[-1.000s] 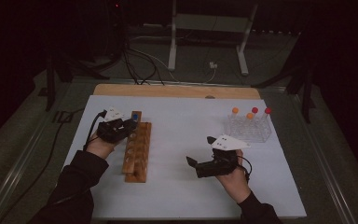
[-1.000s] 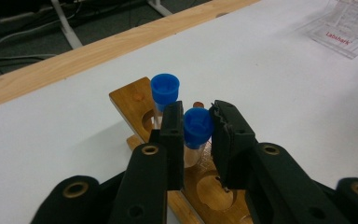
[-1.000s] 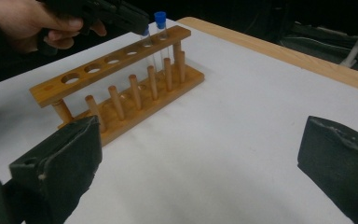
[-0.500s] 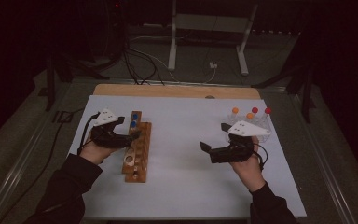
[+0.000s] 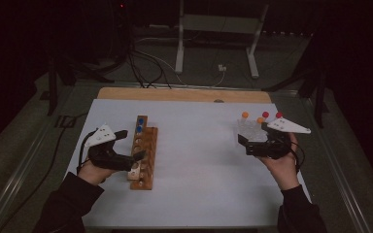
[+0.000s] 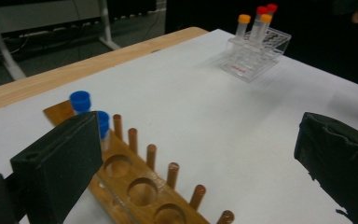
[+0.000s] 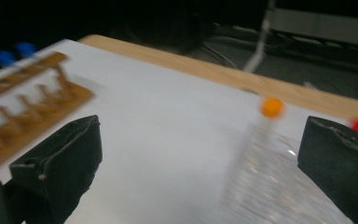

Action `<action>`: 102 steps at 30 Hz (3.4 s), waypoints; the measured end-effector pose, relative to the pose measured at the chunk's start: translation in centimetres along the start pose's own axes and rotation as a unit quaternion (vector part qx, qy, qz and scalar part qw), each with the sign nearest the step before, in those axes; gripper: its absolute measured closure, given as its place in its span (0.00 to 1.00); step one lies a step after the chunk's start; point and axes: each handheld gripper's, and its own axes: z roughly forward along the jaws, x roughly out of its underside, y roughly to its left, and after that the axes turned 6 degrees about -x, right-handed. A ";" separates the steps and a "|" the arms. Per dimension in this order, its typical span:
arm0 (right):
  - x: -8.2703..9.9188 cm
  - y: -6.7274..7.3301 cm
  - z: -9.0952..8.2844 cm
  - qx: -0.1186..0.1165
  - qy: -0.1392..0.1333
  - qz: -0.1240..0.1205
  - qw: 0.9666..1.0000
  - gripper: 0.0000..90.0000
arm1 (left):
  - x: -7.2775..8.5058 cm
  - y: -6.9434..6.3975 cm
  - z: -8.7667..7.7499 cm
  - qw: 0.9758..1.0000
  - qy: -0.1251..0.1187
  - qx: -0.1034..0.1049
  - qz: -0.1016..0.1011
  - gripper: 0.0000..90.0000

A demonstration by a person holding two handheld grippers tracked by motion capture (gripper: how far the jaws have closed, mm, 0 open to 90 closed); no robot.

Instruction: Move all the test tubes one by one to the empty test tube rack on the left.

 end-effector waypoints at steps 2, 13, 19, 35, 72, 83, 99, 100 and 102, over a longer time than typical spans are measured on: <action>0.6 -0.9 0.1 0.012 0.003 0.009 1.000 0.03 | 0.0 -0.1 0.0 1.000 0.001 0.002 0.004 0.02; 3.2 -5.0 2.2 0.087 0.027 0.037 0.995 0.24 | 0.1 -0.5 -0.1 1.000 0.007 0.004 0.010 0.02; 3.5 -6.4 3.5 0.103 0.034 0.052 0.993 0.42 | 0.1 -0.4 -0.1 1.000 0.008 0.006 0.008 0.02; 3.7 -7.6 6.1 0.129 0.060 0.067 0.988 0.71 | 0.2 -0.2 -0.3 1.000 0.010 0.005 0.006 0.02; -1.7 -3.0 2.6 0.094 0.024 -0.008 0.995 0.82 | -0.5 -1.1 0.4 0.999 0.024 0.033 0.011 0.02; -1.3 1.0 2.7 0.034 0.031 -0.035 0.998 0.82 | -1.4 -1.9 1.5 0.998 0.031 0.051 0.021 0.02; 1.1 6.6 3.8 -0.047 0.061 -0.075 0.994 0.82 | -2.9 -4.1 3.6 0.995 0.046 0.076 0.043 0.02; 1.3 7.1 4.0 -0.053 0.063 -0.078 0.994 0.82 | -3.2 -4.6 3.9 0.994 0.047 0.083 0.048 0.02; 1.5 7.7 4.1 -0.064 0.065 -0.082 0.993 0.82 | -3.4 -5.1 4.1 0.994 0.047 0.088 0.051 0.02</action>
